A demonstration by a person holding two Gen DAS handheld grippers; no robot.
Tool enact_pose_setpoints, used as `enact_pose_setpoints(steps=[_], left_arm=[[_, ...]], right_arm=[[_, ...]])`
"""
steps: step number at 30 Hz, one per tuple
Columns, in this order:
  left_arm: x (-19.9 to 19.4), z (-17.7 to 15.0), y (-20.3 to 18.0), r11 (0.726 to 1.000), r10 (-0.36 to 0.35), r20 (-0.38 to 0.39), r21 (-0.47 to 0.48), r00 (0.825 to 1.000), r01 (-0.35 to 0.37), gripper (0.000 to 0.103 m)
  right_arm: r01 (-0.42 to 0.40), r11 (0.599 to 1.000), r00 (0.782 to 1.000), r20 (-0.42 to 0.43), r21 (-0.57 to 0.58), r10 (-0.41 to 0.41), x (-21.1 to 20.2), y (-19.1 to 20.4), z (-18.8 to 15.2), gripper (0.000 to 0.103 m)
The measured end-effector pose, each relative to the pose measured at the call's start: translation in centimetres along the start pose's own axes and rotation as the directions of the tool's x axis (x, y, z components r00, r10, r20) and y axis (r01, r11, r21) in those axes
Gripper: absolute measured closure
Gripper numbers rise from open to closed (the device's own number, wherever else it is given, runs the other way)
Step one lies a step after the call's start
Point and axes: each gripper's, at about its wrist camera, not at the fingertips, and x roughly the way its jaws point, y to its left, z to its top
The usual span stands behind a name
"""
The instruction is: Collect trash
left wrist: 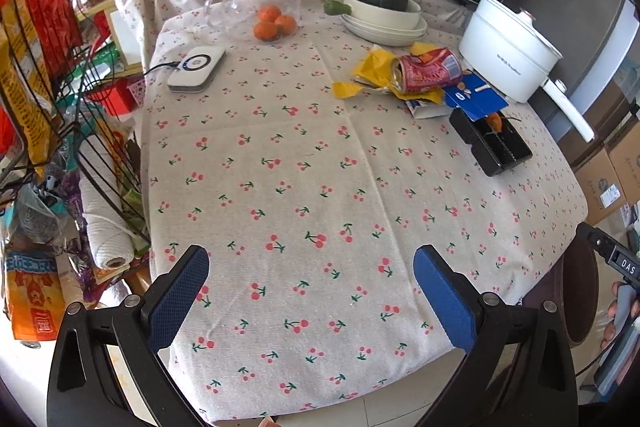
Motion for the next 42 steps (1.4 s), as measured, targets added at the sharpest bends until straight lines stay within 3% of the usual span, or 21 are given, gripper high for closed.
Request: enact_pose_setpoints(steps=[7, 16, 20, 24, 35, 37, 39, 42], left_arm=[[-0.2, 1.4, 3.4, 0.989, 0.033, 0.028, -0.144, 0.999, -0.029, 0.0], [1.0, 2.6, 5.5, 0.972, 0.136, 0.01, -0.194, 0.991, -0.132, 0.0], [1.9, 2.9, 6.2, 0.969, 0.132, -0.011, -0.207, 0.991, -0.131, 0.0], [2.8, 3.1, 6.3, 0.97, 0.13, -0.031, -0.202, 0.991, -0.134, 0.0], [3.9, 3.3, 5.5, 0.977, 0.104, -0.06, -0.178, 0.993, -0.113, 0.0], [3.9, 3.4, 5.3, 0.978, 0.103, -0.059, -0.178, 0.993, -0.112, 0.0], [4.0, 3.4, 5.2, 0.978, 0.101, -0.06, -0.177, 0.993, -0.11, 0.0], [4.1, 3.4, 4.8, 0.98, 0.097, -0.063, -0.17, 0.993, -0.107, 0.0]], right_arm=[[-0.021, 0.999, 1.0, 0.008, -0.049, 0.021, 1.8, 4.8, 2.2, 0.01], [-0.021, 0.984, 0.996, 0.08, -0.179, 0.035, 4.5, 13.3, 7.6, 0.01], [-0.011, 0.957, 0.993, 0.108, -0.291, 0.044, 6.5, 17.9, 9.1, 0.003], [0.053, 0.927, 0.992, 0.125, -0.371, -0.006, 9.2, 21.1, 10.0, 0.001], [0.161, 0.912, 0.983, 0.144, -0.377, -0.114, 14.3, 22.9, 12.5, 0.001], [0.174, 0.911, 0.981, 0.15, -0.374, -0.126, 14.8, 22.9, 12.8, 0.003], [0.157, 0.918, 0.984, 0.138, -0.364, -0.113, 14.9, 22.6, 12.9, 0.015], [0.147, 0.923, 0.985, 0.134, -0.356, -0.105, 14.6, 22.3, 12.8, 0.015]])
